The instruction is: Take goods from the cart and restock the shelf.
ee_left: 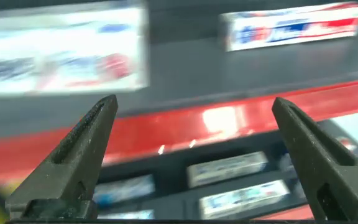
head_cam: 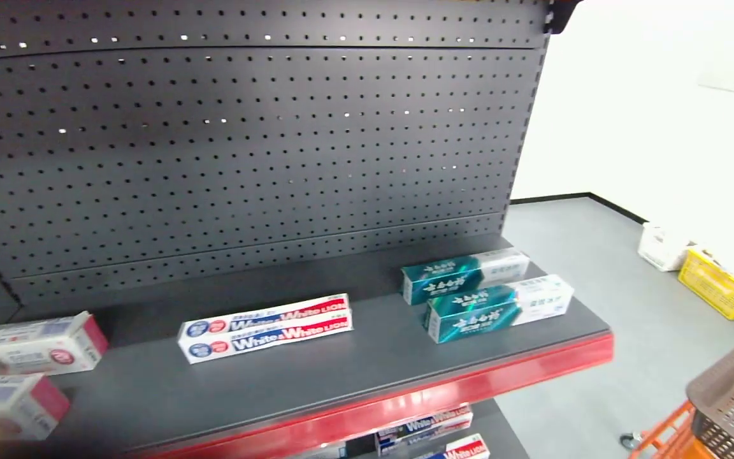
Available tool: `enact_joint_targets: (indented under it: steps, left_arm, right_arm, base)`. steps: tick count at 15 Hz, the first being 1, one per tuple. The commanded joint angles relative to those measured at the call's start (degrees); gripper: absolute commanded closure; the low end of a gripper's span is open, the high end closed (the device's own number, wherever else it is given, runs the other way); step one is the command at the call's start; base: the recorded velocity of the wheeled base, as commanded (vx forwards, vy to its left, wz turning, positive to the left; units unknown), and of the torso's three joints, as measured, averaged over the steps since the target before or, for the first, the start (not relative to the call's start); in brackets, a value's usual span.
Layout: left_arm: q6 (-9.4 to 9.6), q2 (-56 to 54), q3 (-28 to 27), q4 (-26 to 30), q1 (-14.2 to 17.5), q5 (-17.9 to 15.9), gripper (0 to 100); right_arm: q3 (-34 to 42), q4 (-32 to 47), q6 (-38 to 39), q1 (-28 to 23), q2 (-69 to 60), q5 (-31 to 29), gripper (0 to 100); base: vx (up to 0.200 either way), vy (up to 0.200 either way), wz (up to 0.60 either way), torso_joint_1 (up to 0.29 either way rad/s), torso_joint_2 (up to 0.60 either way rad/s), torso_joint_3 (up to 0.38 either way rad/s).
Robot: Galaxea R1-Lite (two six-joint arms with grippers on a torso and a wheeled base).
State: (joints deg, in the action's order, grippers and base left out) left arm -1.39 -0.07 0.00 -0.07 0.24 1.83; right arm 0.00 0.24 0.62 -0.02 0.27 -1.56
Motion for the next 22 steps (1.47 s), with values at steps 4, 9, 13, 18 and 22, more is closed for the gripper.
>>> enact_joint_targets:
  steps: [4, 9, 13, 18, 22]
  left_arm:
    - [-0.02, 0.1, 0.0, 0.1, 0.0, 0.0, 0]
    - [-0.02, 0.1, 0.0, 0.0, 0.0, 0.0, 0]
    - [-0.02, 0.1, 0.0, 0.0, 0.0, 0.0, 0]
    - [-0.02, 0.1, 0.0, 0.0, 0.0, 0.0, 0]
    - [-0.02, 0.1, 0.0, 0.0, 0.0, 0.0, 0]
  right_arm:
    - [0.0, 0.0, 0.0, 0.0, 0.1, 0.0, 0]
    - [0.0, 0.0, 0.0, 0.0, 0.1, 0.0, 0]
    - [0.0, 0.0, 0.0, 0.0, 0.1, 0.0, 0]
    - [0.0, 0.0, 0.0, 0.0, 0.1, 0.0, 0]
    - [0.0, 0.0, 0.0, 0.0, 0.1, 0.6, 0]
  base:
    - [0.000, 0.000, -0.60, 0.002, 0.00, 0.002]
    - [0.000, 0.000, -0.48, 0.006, 0.00, 0.003]
    - [0.000, 0.000, 0.00, 0.000, 0.00, 0.000]
    - [0.000, 0.000, -0.12, 0.000, 0.00, 0.001]
    - [0.000, 0.000, -0.15, 0.001, 0.00, 0.001]
